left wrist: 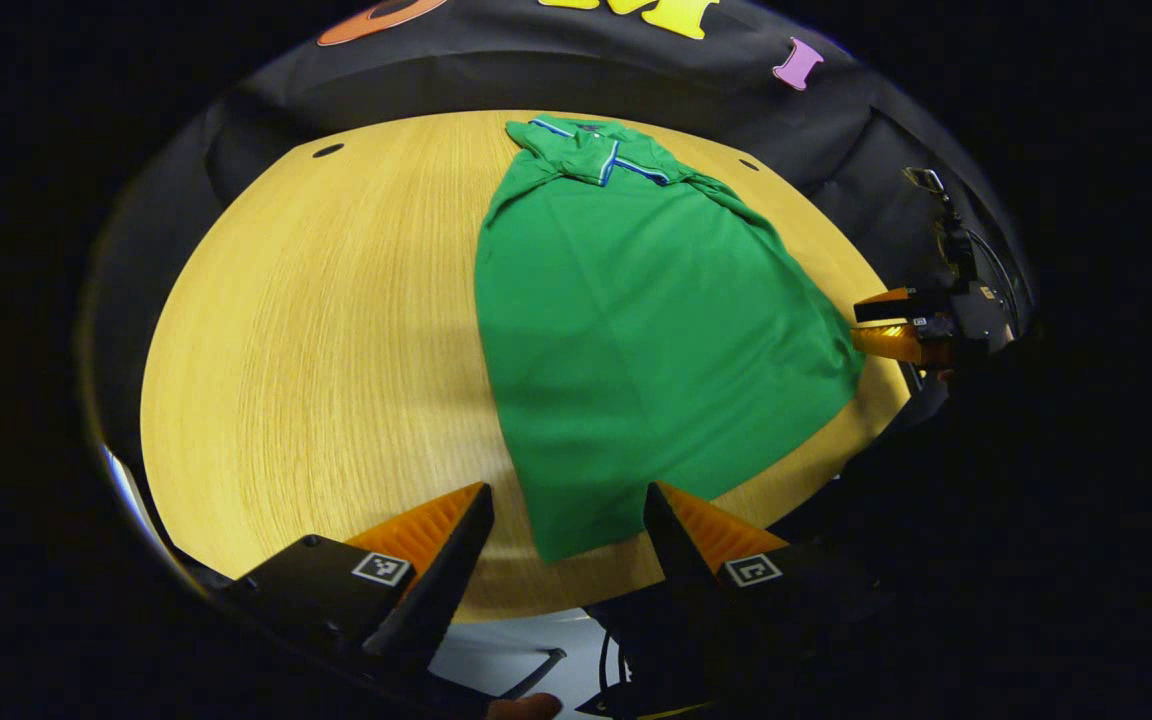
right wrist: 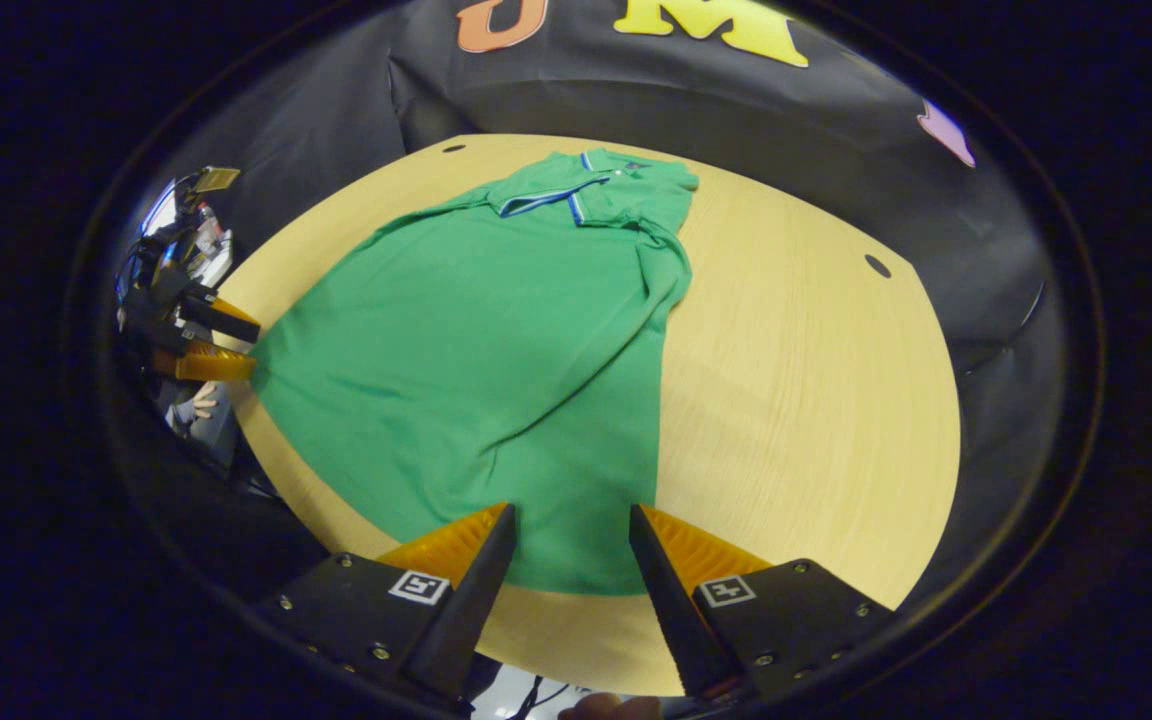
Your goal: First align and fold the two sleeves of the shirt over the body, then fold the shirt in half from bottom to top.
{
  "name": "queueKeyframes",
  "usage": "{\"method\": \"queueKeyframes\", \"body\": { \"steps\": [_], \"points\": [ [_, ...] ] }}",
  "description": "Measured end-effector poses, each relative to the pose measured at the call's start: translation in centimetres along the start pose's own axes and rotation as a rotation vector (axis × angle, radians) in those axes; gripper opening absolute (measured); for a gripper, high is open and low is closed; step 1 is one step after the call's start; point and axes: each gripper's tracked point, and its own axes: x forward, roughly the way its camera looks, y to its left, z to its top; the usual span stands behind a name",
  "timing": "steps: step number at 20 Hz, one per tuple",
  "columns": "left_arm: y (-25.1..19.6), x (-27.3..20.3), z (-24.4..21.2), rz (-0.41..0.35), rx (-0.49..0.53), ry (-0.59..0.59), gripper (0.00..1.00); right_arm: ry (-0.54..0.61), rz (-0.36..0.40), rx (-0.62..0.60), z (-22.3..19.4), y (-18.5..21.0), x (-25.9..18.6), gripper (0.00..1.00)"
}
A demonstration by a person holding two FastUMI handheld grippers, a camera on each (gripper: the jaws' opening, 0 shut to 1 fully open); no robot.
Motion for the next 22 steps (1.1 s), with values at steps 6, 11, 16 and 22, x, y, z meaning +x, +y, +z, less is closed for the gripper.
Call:
{"method": "queueKeyframes", "body": {
  "steps": [6,11,16,22],
  "points": [
    [-0.7,1.0,-0.4,0.078,0.182,-0.025,1.00,0.032,0.014,-0.030,-1.4,1.0,1.0,0.78],
    [-0.6,1.1,0.1,0.085,0.136,-0.053,0.65,-0.001,0.044,-0.084,-1.5,2.1,0.8,0.62],
    [-0.7,1.5,1.1,-0.005,-0.013,-0.046,0.11,0.027,0.078,-0.061,-1.4,2.7,0.9,0.02],
    [-1.5,0.7,2.6,-0.067,-0.066,-0.039,0.04,0.022,0.171,0.076,-0.1,2.7,0.1,0.01]
  ]
}}
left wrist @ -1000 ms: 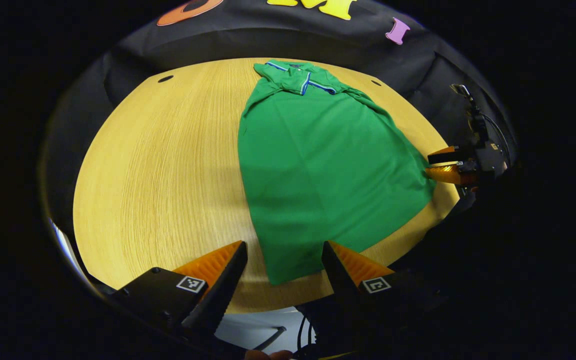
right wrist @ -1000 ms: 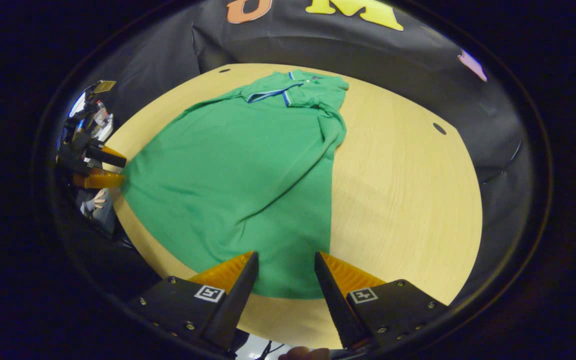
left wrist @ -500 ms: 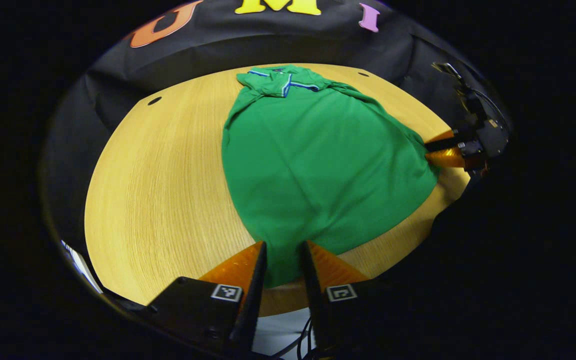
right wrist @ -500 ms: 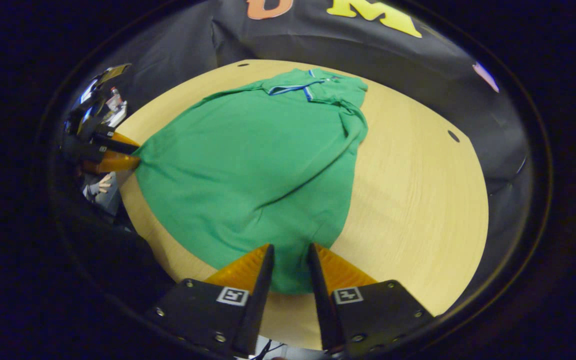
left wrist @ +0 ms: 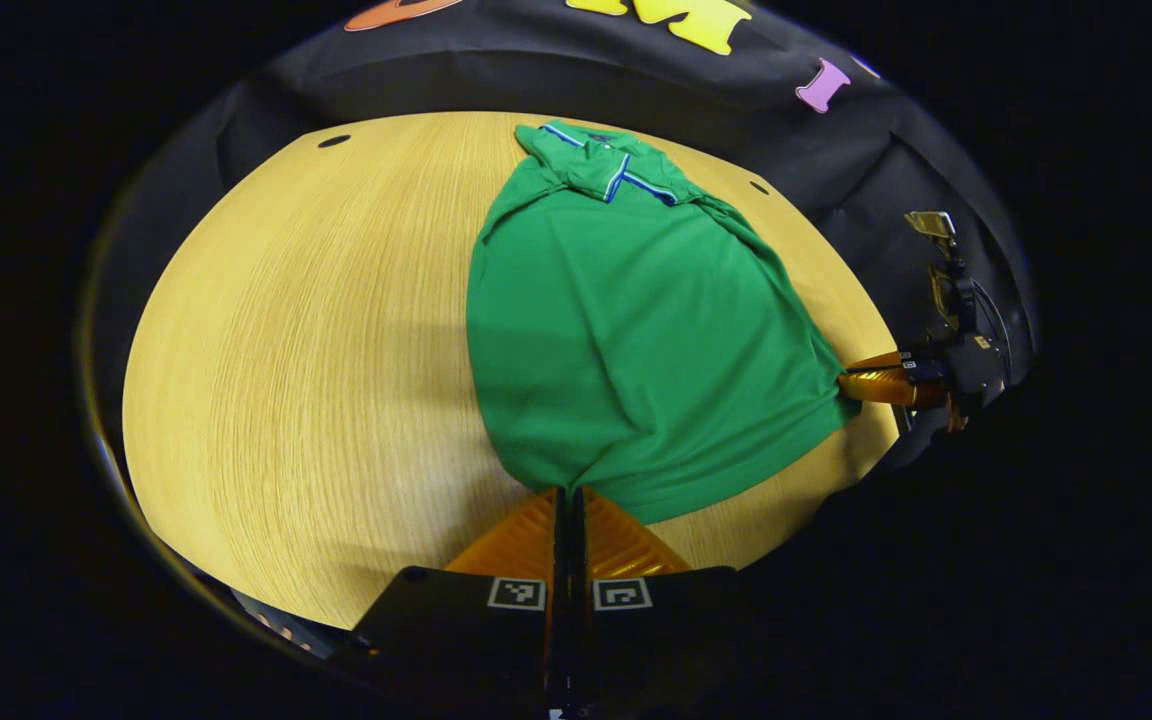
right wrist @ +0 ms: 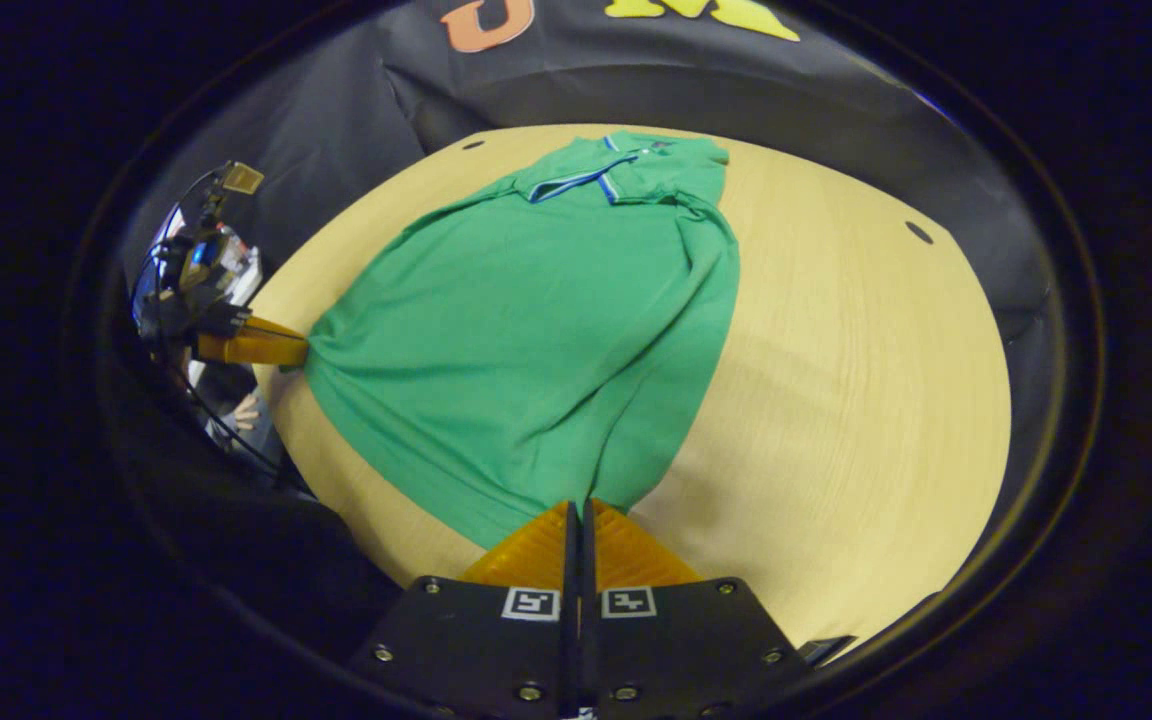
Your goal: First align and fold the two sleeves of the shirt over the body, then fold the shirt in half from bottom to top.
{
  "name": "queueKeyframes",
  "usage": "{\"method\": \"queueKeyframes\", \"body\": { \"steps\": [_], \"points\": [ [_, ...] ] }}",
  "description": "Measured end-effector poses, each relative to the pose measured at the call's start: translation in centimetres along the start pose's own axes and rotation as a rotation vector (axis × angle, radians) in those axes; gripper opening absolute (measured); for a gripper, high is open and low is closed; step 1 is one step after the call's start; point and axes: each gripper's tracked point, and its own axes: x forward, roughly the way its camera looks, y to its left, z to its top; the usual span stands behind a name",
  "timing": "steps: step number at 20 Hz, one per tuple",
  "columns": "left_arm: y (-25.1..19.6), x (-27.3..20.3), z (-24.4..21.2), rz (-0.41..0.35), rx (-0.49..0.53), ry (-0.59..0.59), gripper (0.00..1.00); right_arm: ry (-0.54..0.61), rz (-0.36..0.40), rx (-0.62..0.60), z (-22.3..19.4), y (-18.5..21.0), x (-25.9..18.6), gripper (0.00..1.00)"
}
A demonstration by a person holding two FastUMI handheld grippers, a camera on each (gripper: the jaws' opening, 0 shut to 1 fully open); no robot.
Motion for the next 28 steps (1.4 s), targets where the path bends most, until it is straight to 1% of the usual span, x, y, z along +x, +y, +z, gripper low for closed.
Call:
{"method": "queueKeyframes", "body": {
  "steps": [3,8,11,14,17,20,24,26,28],
  "points": [
    [-0.8,-0.9,1.5,-0.028,0.034,-0.034,0.04,-0.026,0.021,0.032,1.1,-0.2,-1.1,0.01],
    [-1.1,-1.9,5.6,-0.040,0.093,-0.096,0.04,-0.100,0.069,0.119,4.7,-0.3,-2.9,0.00],
    [-1.2,-2.5,7.6,-0.045,0.122,-0.128,0.04,-0.140,0.083,0.136,6.8,-0.4,-4.0,0.00],
    [-1.6,-2.5,10.3,-0.050,0.152,-0.150,0.04,-0.149,0.123,0.154,8.0,-0.2,-4.3,0.01],
    [-1.8,-3.0,12.9,-0.053,0.172,-0.188,0.03,-0.179,0.137,0.166,9.9,-0.5,-4.9,0.00],
    [-1.3,-3.3,15.0,-0.029,0.183,-0.214,0.03,-0.221,0.138,0.183,12.5,-1.1,-5.8,0.01],
    [-1.2,-3.9,18.6,-0.009,0.195,-0.258,0.03,-0.286,0.151,0.253,16.4,-2.2,-7.4,0.00],
    [-0.7,-4.3,20.7,0.013,0.211,-0.288,0.03,-0.321,0.168,0.301,18.3,-2.8,-8.0,0.00],
    [-0.7,-4.5,22.3,0.030,0.219,-0.319,0.03,-0.342,0.166,0.315,19.8,-3.8,-8.2,0.00]
  ]
}}
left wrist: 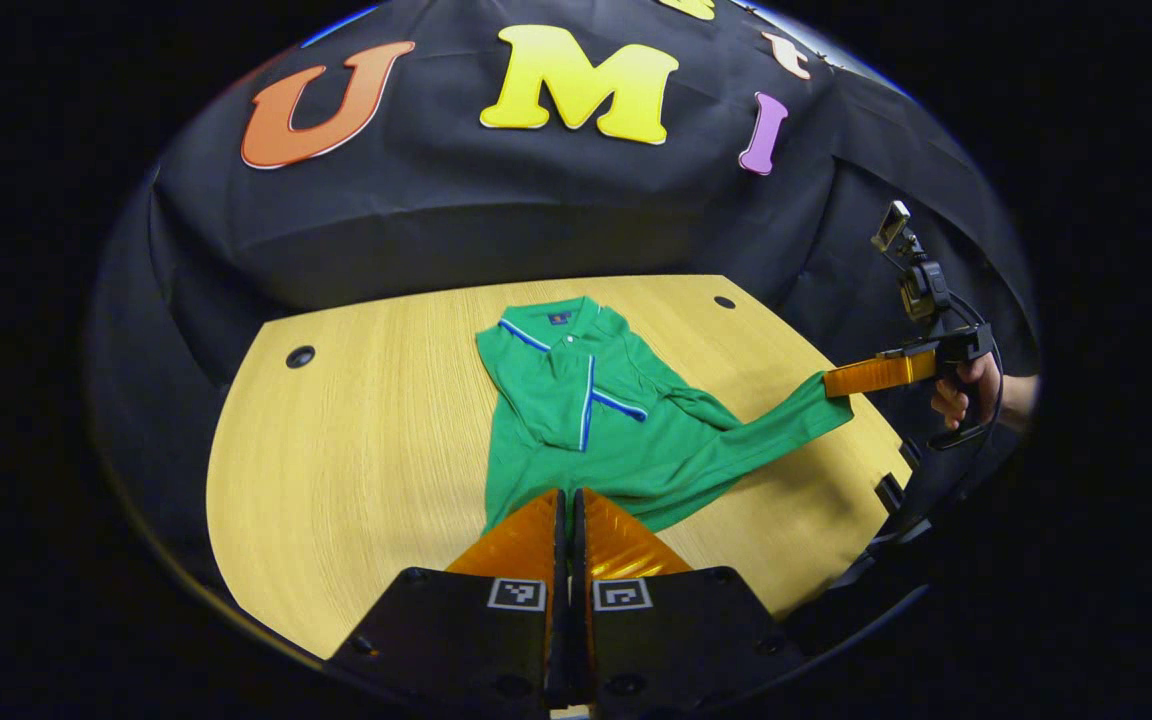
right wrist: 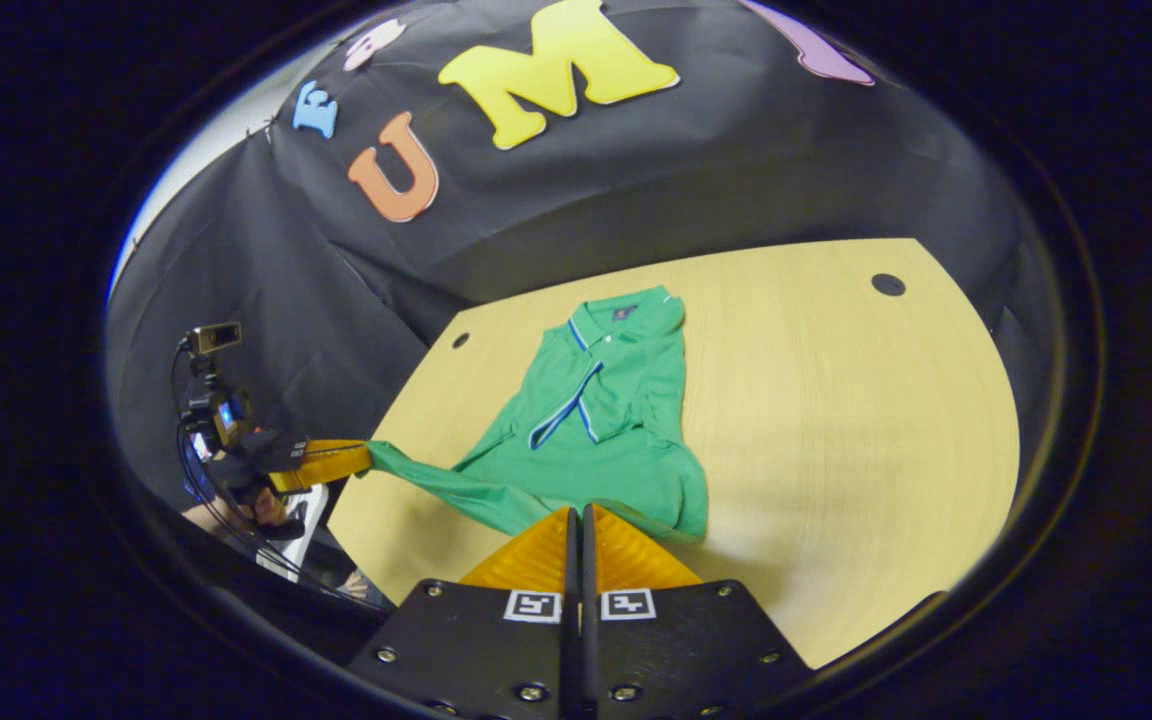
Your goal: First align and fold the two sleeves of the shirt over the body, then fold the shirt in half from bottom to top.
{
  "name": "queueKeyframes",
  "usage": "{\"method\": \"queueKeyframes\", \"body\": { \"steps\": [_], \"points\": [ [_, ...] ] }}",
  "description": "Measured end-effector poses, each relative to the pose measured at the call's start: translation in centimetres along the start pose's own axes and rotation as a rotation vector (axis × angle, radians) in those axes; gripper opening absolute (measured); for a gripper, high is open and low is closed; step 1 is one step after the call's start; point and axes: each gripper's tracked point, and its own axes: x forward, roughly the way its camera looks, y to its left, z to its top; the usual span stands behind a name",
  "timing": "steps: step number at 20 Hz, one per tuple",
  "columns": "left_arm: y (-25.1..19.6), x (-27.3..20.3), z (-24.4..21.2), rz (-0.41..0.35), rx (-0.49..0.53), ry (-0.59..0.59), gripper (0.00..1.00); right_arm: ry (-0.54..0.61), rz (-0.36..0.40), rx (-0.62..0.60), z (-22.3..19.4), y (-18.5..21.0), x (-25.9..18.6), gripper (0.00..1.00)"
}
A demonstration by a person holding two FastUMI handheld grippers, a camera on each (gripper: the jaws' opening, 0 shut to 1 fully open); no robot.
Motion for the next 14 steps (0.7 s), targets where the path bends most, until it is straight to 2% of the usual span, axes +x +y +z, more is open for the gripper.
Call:
{"method": "queueKeyframes", "body": {
  "steps": [10,14],
  "points": [
    [1.9,3.0,9.7,0.058,0.032,-0.152,0.03,-0.078,0.044,0.002,9.1,0.8,2.0,0.00],
    [3.4,4.9,12.2,0.085,0.059,-0.162,0.03,-0.102,0.023,-0.006,12.7,0.4,3.9,0.00]
  ]
}}
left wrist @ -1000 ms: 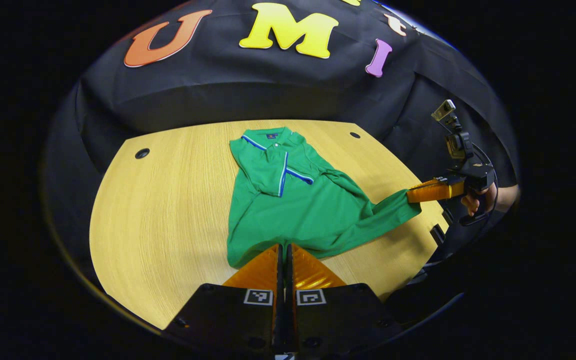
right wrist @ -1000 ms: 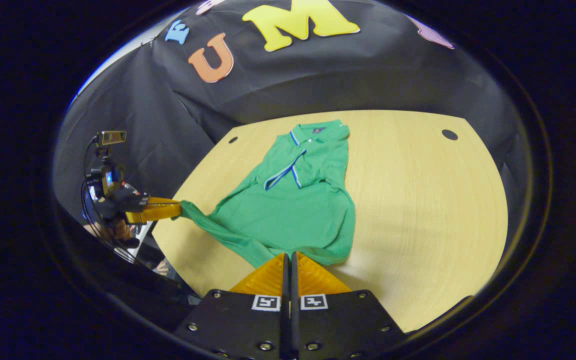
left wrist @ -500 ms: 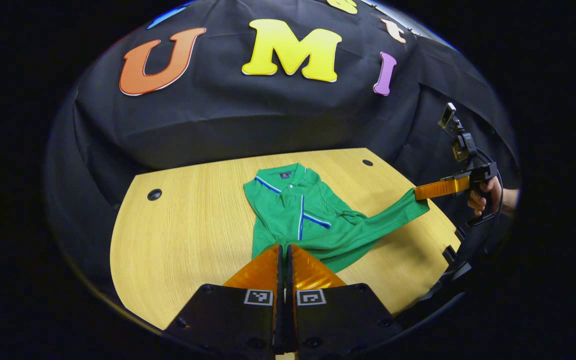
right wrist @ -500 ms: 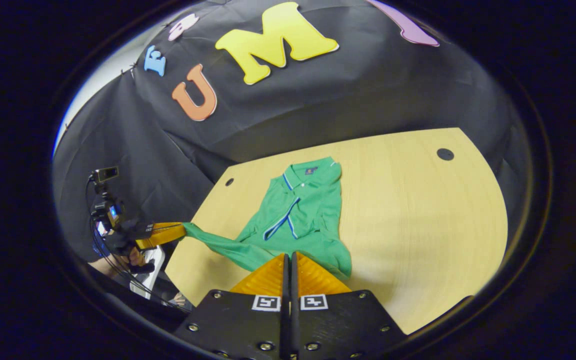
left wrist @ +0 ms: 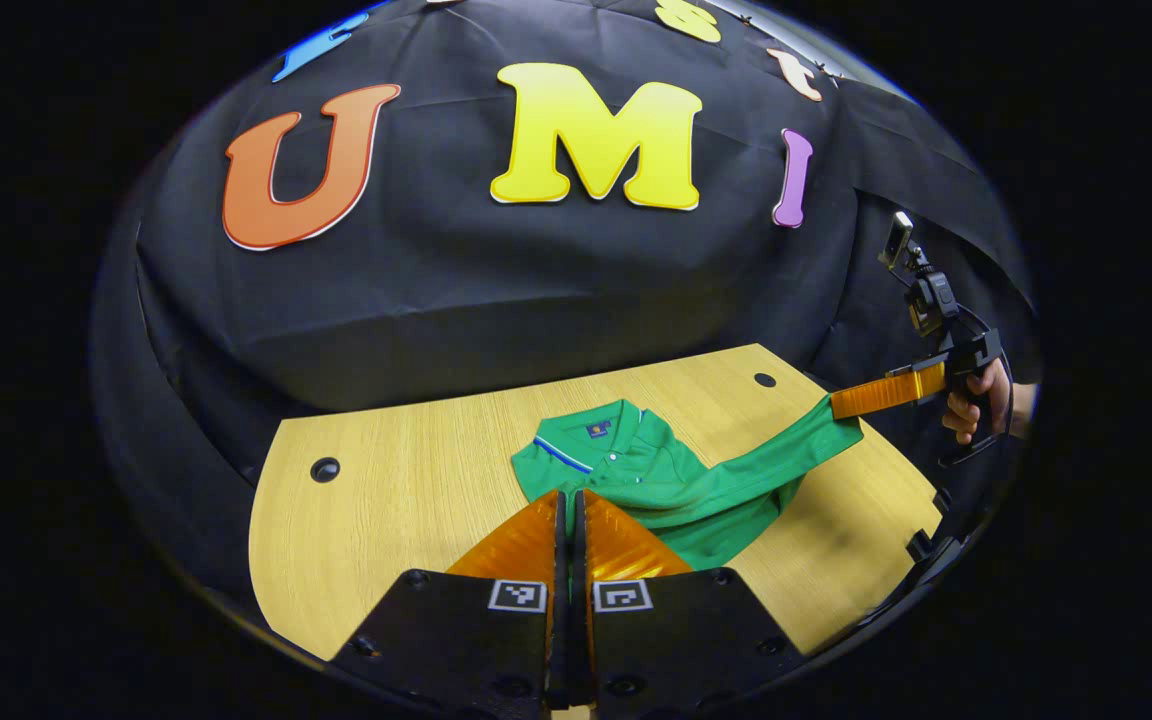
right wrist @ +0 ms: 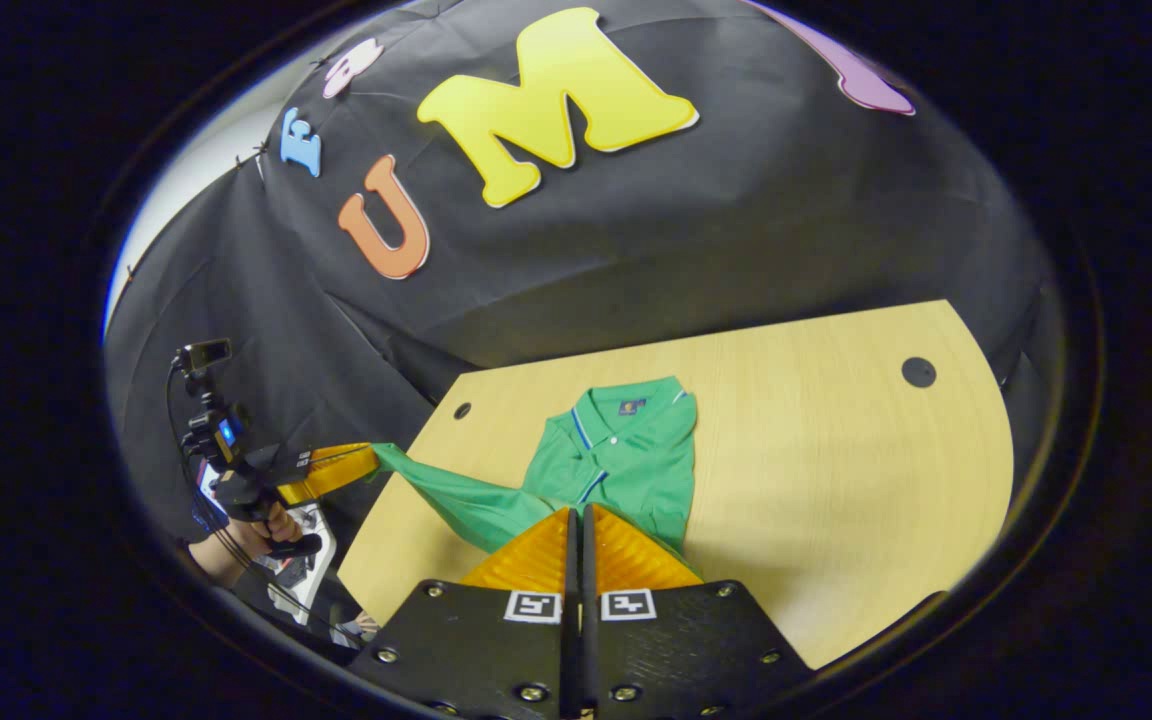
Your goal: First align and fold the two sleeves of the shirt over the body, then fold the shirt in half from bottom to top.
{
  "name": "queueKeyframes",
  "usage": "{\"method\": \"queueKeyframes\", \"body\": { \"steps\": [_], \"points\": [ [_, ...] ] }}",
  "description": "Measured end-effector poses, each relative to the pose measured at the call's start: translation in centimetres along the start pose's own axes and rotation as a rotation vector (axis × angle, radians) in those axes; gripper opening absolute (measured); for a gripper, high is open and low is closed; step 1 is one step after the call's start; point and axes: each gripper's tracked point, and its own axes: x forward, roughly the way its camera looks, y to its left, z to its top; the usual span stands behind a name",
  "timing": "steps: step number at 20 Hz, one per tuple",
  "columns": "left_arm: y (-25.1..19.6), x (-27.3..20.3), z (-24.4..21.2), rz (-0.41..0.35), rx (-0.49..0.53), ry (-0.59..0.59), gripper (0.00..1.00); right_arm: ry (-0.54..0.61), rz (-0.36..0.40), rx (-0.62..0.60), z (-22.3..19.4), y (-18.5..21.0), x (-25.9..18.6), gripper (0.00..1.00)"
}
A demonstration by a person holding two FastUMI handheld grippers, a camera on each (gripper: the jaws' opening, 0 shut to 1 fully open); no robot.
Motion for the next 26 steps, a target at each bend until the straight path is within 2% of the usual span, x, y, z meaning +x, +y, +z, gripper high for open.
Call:
{"method": "queueKeyframes", "body": {
  "steps": [2,9,14,17,21,26],
  "points": [
    [1.0,1.6,0.8,0.015,-0.006,-0.008,0.03,-0.012,-0.021,-0.002,1.5,-0.7,1.3,0.00],
    [3.0,6.7,2.7,0.034,-0.134,-0.029,0.04,-0.053,-0.087,0.011,5.6,-2.7,5.6,0.00],
    [4.2,9.9,4.1,0.053,-0.140,-0.053,0.03,-0.093,-0.121,0.021,8.3,-4.0,8.4,0.00],
    [5.0,12.3,3.3,0.076,-0.131,-0.037,0.03,-0.117,-0.138,0.051,9.0,-5.1,10.5,0.00],
    [6.2,15.1,2.6,0.111,-0.171,-0.077,0.03,-0.165,-0.189,0.083,10.1,-7.6,13.5,0.00],
    [7.7,19.9,-0.3,0.150,-0.164,-0.040,0.03,-0.116,-0.228,0.055,8.1,-9.9,17.3,0.00]
  ]
}}
